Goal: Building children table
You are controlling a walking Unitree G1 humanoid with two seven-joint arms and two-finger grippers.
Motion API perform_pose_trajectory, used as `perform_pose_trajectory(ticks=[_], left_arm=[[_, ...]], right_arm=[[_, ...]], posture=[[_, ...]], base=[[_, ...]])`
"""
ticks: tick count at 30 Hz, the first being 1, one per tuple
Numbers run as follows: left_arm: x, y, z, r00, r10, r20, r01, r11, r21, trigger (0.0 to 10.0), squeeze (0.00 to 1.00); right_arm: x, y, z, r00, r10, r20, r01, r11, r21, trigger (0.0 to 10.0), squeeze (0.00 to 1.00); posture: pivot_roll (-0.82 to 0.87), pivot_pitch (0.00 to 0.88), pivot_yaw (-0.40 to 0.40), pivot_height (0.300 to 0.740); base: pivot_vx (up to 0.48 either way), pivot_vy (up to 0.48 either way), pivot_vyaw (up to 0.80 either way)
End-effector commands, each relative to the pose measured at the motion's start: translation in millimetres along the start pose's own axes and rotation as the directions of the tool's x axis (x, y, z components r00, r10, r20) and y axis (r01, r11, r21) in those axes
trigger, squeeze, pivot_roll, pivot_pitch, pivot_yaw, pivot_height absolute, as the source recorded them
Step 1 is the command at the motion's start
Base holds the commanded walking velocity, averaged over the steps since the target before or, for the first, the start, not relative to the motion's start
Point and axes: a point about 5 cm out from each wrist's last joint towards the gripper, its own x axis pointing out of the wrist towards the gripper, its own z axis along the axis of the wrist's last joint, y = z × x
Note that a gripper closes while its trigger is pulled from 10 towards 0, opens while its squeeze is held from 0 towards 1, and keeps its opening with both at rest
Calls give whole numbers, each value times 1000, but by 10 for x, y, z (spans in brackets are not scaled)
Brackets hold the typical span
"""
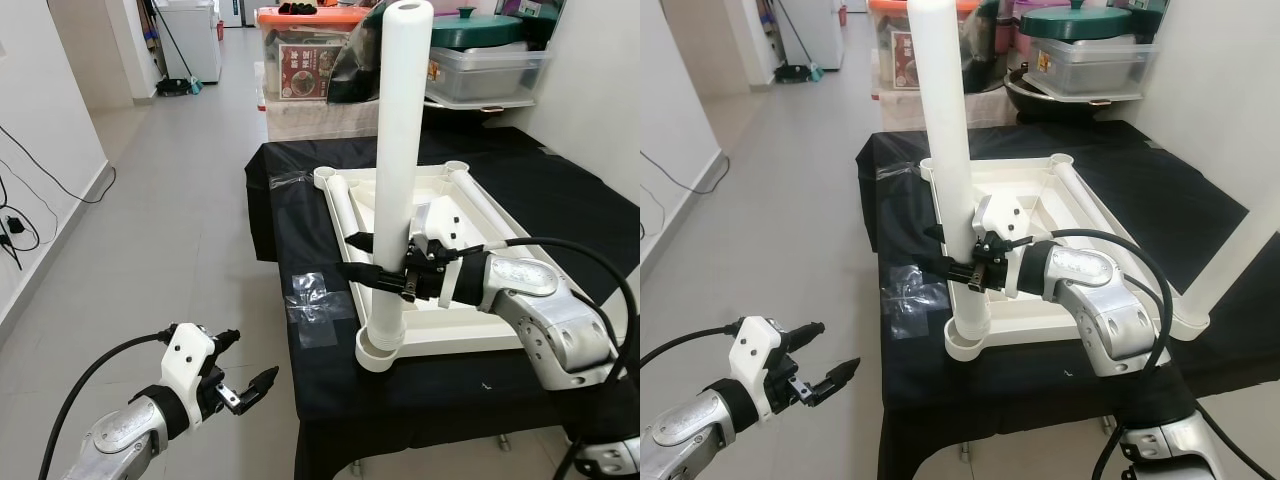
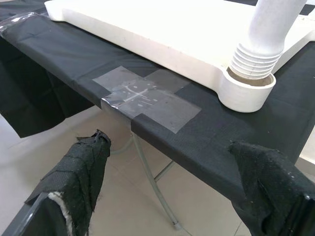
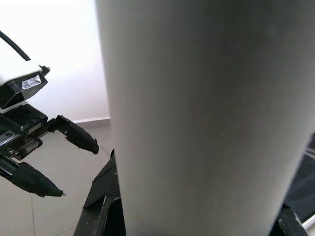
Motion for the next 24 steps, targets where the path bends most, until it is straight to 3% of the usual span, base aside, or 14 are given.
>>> perform_pose_trajectory(ticks=[1,24], left_arm=[[24,-12,-47,1000,-5,-14,5,1000,-5,10000,0],[33,-28,-75,1000,1,-18,-2,1000,-16,10000,0]], right_arm=[[32,83,-53,999,50,-19,-50,999,9,0,0],[99,188,-111,984,181,-11,-179,980,89,0,0]], posture=[[-11,0,-61,740],[-2,0,-80,740]], base=[[0,0,0],[0,0,0]])
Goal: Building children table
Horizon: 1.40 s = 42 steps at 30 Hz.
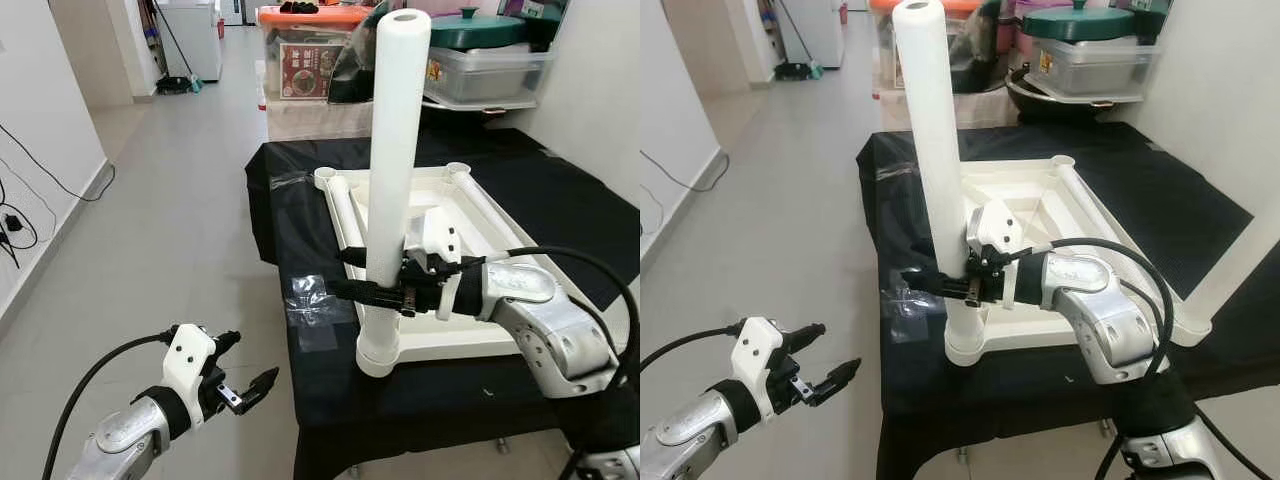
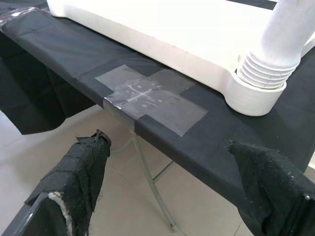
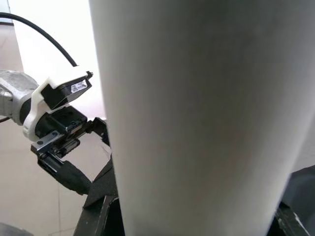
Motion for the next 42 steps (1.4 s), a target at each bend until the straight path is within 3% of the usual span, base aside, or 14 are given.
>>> perform_pose_trajectory(ticks=[1,20,26,29,30,31,32,34,35,36,37,38,40,42], left_arm=[[15,-27,-45,1000,-4,-14,4,1000,-3,10000,0],[43,-25,-60,1000,4,-11,-4,1000,-12,10000,0],[27,-25,-84,1000,18,-13,-18,1000,-18,10000,0],[29,-23,-88,1000,19,-14,-20,1000,-17,10000,0],[35,-20,-95,1000,23,-15,-23,1000,-19,10000,0],[35,-20,-95,1000,23,-15,-23,1000,-19,10000,0],[36,-15,-95,1000,27,-15,-27,999,-18,10000,0],[33,1,-94,999,35,-14,-36,999,-17,10000,0],[25,16,-98,999,45,-17,-45,999,-14,10000,0],[25,16,-98,999,45,-17,-45,999,-14,10000,0],[20,26,-101,999,51,-19,-51,999,-13,10000,0],[13,40,-103,998,63,-20,-64,998,-10,10000,0],[13,40,-103,998,63,-20,-64,998,-10,10000,0],[13,52,-105,997,80,-18,-81,997,-14,10000,0]], right_arm=[[78,33,-94,999,49,-10,-48,996,69,0,0],[280,80,-72,996,91,22,-92,994,64,0,0],[453,9,-205,984,-178,-6,177,973,148,0,0],[477,-8,-247,971,-238,-24,238,956,172,0,0],[498,-41,-315,936,-350,-38,348,907,238,0,0],[498,-41,-315,936,-350,-38,348,907,238,0,0],[493,-59,-352,912,-408,-45,405,876,262,0,0],[437,-107,-469,836,-539,-101,545,794,269,0,0],[368,-137,-564,759,-632,-160,650,720,241,0,0],[368,-137,-564,759,-632,-160,650,720,241,0,0],[319,-152,-624,702,-684,-197,712,669,214,0,0],[165,-189,-767,520,-806,-285,851,518,86,0,0],[165,-189,-767,520,-806,-285,851,518,86,0,0],[-8,-189,-915,306,-882,-358,951,302,67,0,0]], posture=[[1,0,-84,740],[-1,0,-91,740],[-5,0,-92,740],[-5,0,-92,740],[-9,0,-90,740],[-9,0,-90,740],[-9,0,-90,740],[-11,0,-88,740],[-11,0,-88,740],[-11,0,-88,740],[-11,0,-88,740],[-12,0,-88,740],[-12,0,-88,740],[-8,0,-91,740]], base=[[0,0,0],[0,0,0],[0,0,0],[0,0,0],[0,0,0],[0,0,0],[0,0,0],[0,0,0],[0,0,0],[0,0,0],[0,0,0],[0,0,0],[0,0,0],[0,0,0]])
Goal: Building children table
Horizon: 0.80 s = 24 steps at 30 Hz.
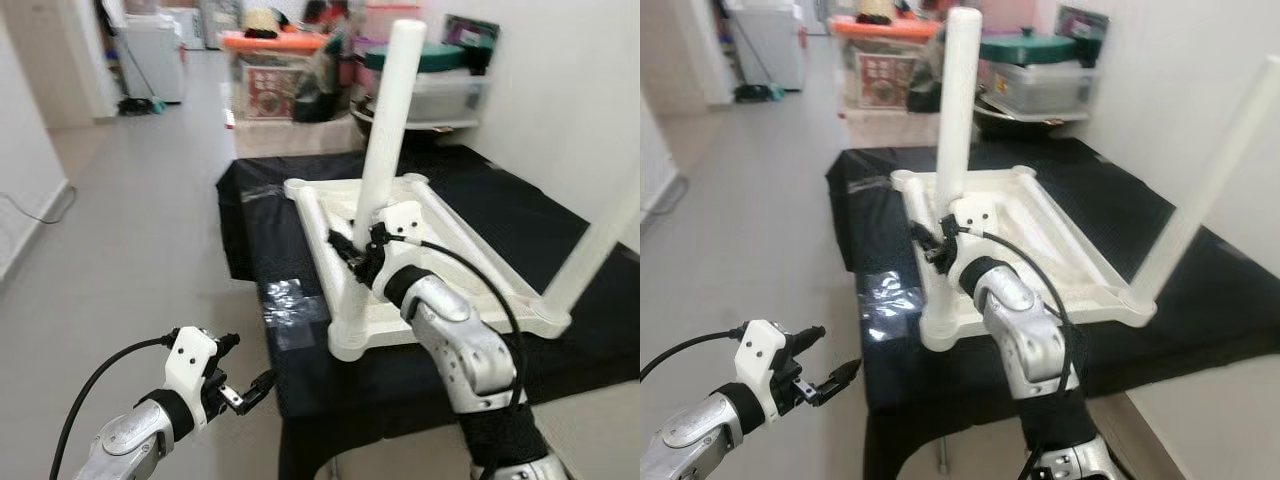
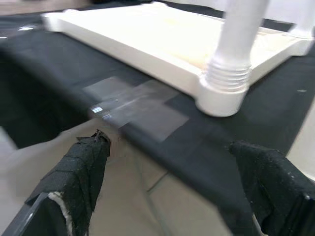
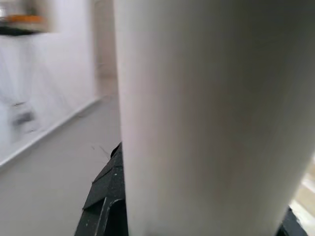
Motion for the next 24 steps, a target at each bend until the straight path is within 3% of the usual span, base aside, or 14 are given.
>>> perform_pose_trajectory(ticks=[1,3,9,13,14,15,16,21,22,24], left_arm=[[-3,14,-12,1000,16,-2,-16,1000,6,10000,0],[1,16,-11,1000,26,0,-26,1000,3,10000,0],[1,23,-23,1000,30,-6,-30,1000,3,10000,0],[22,35,-23,999,35,-9,-34,999,7,10000,0],[26,39,-19,999,37,-8,-37,999,8,10000,0],[26,39,-19,999,37,-8,-37,999,8,10000,0],[24,42,-23,999,38,-10,-38,999,9,10000,0],[14,45,-44,999,39,-18,-38,999,14,10000,0],[18,49,-44,999,39,-18,-39,999,14,10000,0],[25,55,-42,999,39,-19,-39,999,14,10000,0]], right_arm=[[-110,-396,-387,949,-265,-170,251,963,-99,0,0],[-178,-455,-433,902,-395,-173,381,918,-111,0,0],[-182,-352,-471,888,-409,-209,396,913,-103,0,0],[-161,-290,-583,854,-432,-289,439,897,-41,0,0],[-149,-279,-579,850,-436,-294,445,895,-41,2118,0],[-149,-279,-579,850,-436,-294,445,895,-41,2118,0],[-133,-261,-565,849,-438,-295,443,895,-52,10000,0],[-139,-247,-506,840,-471,-269,479,877,-39,10000,0],[-146,-259,-475,840,-479,-256,490,871,-23,10000,1000],[-154,-287,-419,839,-489,-237,503,864,-2,10000,1000]], posture=[[-8,0,-91,740],[-2,0,-88,740],[-6,0,-86,740],[4,0,-90,740],[4,0,-90,740],[4,0,-90,740],[4,0,-90,740],[1,0,-88,740],[-1,0,-86,740],[-3,0,-83,740]], base=[[0,0,0],[0,0,0],[0,0,0],[0,0,0],[0,0,0],[0,0,0],[0,0,0],[0,0,0],[0,0,0],[0,0,0]])
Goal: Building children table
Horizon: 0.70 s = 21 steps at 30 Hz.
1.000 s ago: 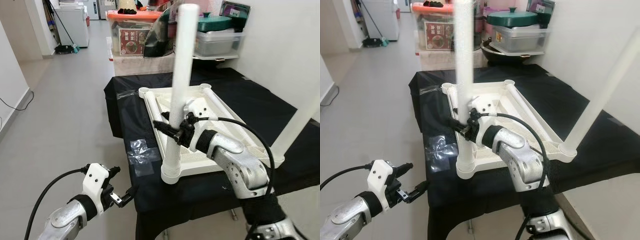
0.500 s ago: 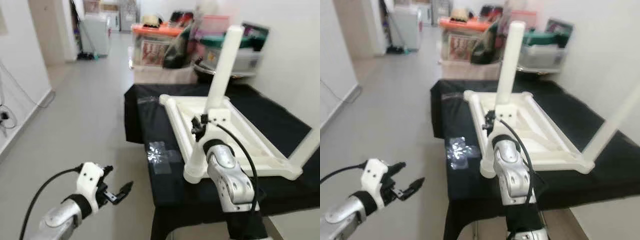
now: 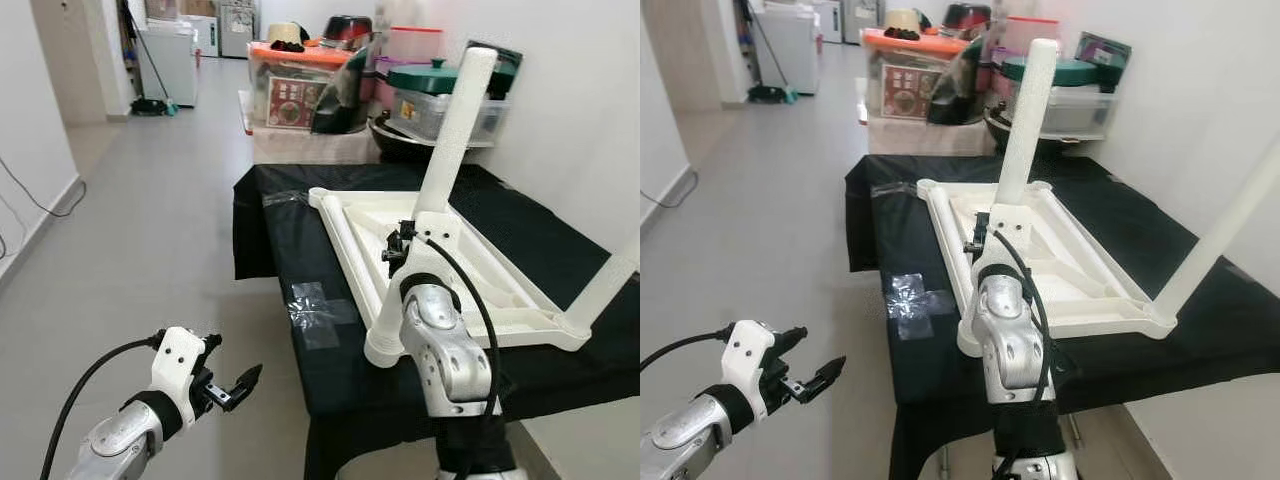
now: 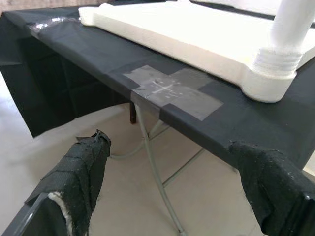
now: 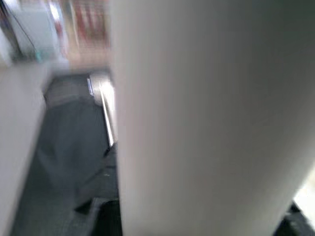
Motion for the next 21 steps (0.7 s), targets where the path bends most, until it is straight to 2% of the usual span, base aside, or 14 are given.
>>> perform_pose_trajectory(ticks=[1,2,4,5,9,13,16,17,20,21], left_arm=[[12,2,-7,1000,-4,-6,4,1000,13,10000,0],[13,7,-9,1000,-5,-8,5,1000,16,10000,0],[12,10,-11,1000,-5,-9,5,1000,17,10000,0],[11,13,-14,1000,-6,-10,6,1000,18,10000,0],[7,30,-9,1000,-7,-11,7,1000,22,10000,0],[7,42,-9,1000,-9,-14,9,1000,29,10000,0],[12,46,-13,1000,-10,-15,11,999,31,10000,0],[16,46,-16,1000,-11,-16,11,999,32,10000,0],[19,46,-17,1000,-12,-16,12,999,34,10000,0],[21,45,-17,1000,-12,-16,13,999,35,10000,0]], right_arm=[[38,-142,-156,994,-64,-88,64,998,-6,10000,1000],[37,-161,-94,994,-71,-78,71,997,-2,10000,863],[38,-164,-69,994,-73,-76,73,997,-4,10000,863],[35,-166,-21,995,-72,-69,73,997,11,10000,0],[27,-195,144,999,-48,-12,49,997,60,10000,0],[33,-261,315,998,-21,51,18,998,61,10000,0],[55,-323,353,998,-33,59,30,998,63,10000,0],[67,-347,361,997,-36,64,32,997,66,3569,0],[75,-362,367,997,-36,66,32,997,68,3569,0],[79,-361,361,998,-27,65,22,996,81,0,0]], posture=[[-3,0,-83,740],[-6,0,-79,740],[-6,0,-79,740],[-7,0,-77,740],[-9,0,-74,740],[-19,0,-69,740],[-21,0,-68,740],[-21,0,-69,740],[-19,0,-70,740],[-19,0,-71,740]], base=[[0,0,0],[0,0,0],[0,0,0],[0,0,0],[0,0,0],[0,0,0],[0,0,0],[0,0,0],[0,0,0],[0,0,0]])
